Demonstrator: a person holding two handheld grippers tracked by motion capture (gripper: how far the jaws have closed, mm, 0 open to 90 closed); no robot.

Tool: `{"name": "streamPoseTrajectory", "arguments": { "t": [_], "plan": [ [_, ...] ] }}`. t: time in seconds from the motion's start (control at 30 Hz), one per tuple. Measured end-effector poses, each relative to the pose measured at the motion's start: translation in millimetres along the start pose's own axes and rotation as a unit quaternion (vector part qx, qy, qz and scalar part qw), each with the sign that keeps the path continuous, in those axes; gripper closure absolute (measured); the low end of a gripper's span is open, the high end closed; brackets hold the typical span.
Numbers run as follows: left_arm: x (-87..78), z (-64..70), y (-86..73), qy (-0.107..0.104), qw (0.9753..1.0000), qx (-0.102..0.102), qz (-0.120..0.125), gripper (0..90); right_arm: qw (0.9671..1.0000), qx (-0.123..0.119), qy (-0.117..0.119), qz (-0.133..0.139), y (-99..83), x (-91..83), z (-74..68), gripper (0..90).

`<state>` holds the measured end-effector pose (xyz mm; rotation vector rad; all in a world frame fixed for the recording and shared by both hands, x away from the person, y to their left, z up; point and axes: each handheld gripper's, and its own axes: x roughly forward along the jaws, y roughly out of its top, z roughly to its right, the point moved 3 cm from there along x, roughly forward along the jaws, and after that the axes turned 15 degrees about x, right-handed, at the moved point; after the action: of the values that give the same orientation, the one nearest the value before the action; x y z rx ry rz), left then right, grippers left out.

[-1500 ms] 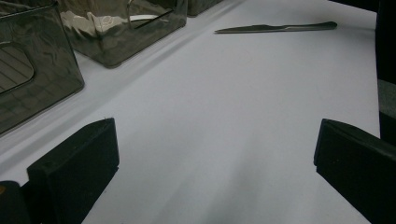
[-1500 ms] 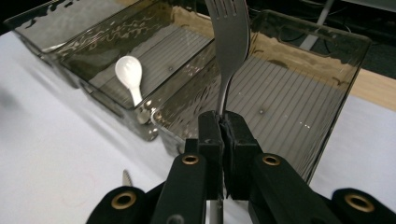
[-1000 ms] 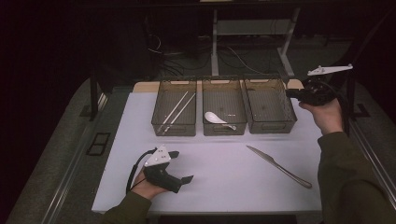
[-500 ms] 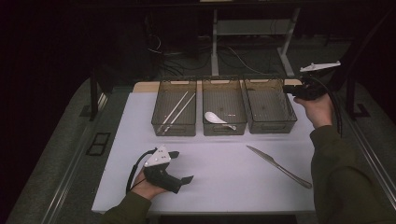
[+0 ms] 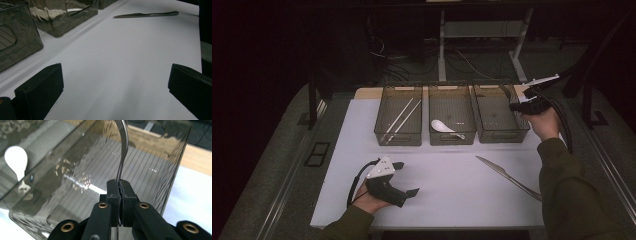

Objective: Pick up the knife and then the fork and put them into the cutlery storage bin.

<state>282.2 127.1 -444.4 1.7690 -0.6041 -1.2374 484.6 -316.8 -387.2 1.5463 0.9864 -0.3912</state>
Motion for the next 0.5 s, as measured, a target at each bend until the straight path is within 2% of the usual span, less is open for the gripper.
{"name": "streamPoseTrajectory", "arguments": {
  "t": [0.2, 0.5],
  "plan": [
    [0.3, 0.4, 0.1, -0.001, 1.0, 0.0, 0.0, 0.0, 0.9998, 0.005, -0.002, -0.02, -6.7, 9.7, 2.8, 87.7],
    [0.7, 0.9, 0.4, -0.002, 1.0, 0.0, 0.003, 0.0, 0.9994, 0.003, -0.006, -0.034, -11.6, 18.5, 3.2, 87.7]
  ]
}}
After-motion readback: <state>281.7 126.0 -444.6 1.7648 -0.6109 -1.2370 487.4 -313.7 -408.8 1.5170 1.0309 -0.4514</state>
